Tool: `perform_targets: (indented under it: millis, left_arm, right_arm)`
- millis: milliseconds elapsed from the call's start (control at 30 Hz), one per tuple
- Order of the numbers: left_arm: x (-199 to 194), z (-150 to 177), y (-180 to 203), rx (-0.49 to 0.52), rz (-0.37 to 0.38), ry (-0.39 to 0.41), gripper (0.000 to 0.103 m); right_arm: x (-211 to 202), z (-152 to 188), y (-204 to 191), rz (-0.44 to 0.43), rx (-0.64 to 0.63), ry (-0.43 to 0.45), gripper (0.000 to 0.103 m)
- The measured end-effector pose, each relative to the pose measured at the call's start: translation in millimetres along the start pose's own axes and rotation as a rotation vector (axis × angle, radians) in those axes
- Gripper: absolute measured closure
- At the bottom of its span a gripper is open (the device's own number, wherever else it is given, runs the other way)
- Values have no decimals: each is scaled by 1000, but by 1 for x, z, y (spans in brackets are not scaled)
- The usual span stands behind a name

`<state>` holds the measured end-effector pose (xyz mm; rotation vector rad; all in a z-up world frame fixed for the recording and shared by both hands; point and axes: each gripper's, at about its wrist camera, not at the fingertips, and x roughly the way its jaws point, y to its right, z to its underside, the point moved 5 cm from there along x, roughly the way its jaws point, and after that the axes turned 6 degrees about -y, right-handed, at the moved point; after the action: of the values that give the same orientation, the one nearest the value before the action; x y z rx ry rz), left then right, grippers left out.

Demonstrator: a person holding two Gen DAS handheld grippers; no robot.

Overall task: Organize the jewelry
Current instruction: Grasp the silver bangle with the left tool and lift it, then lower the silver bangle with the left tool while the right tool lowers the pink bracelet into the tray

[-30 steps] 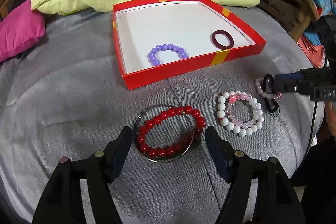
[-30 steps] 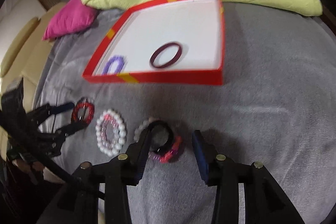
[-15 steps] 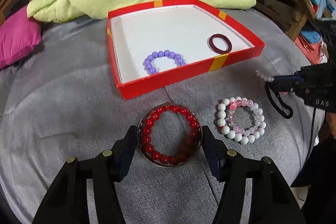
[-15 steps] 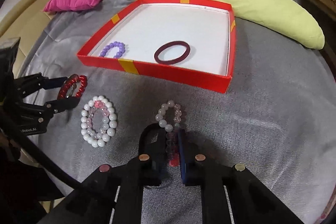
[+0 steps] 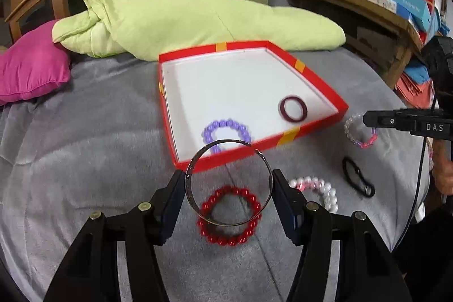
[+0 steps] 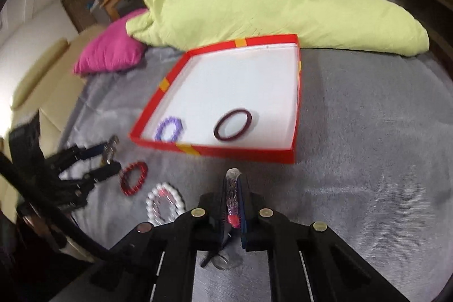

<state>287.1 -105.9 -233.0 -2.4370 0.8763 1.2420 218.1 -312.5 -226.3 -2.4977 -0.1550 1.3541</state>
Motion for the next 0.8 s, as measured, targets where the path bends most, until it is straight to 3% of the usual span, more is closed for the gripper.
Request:
perform_targets:
  millis: [300,533,800]
  left_arm:
    - [-1,-25,-11,-96,12,45,41]
    - [18,-48,-18,-129,4,39,41]
    - [52,-71,-19,-137,-2,8,41]
  right_arm:
    - [-4,-30,8,-144,145,87,95]
    - [11,-60,5,-167,194,136,95]
    - [48,-94,3,-199,271,127,95]
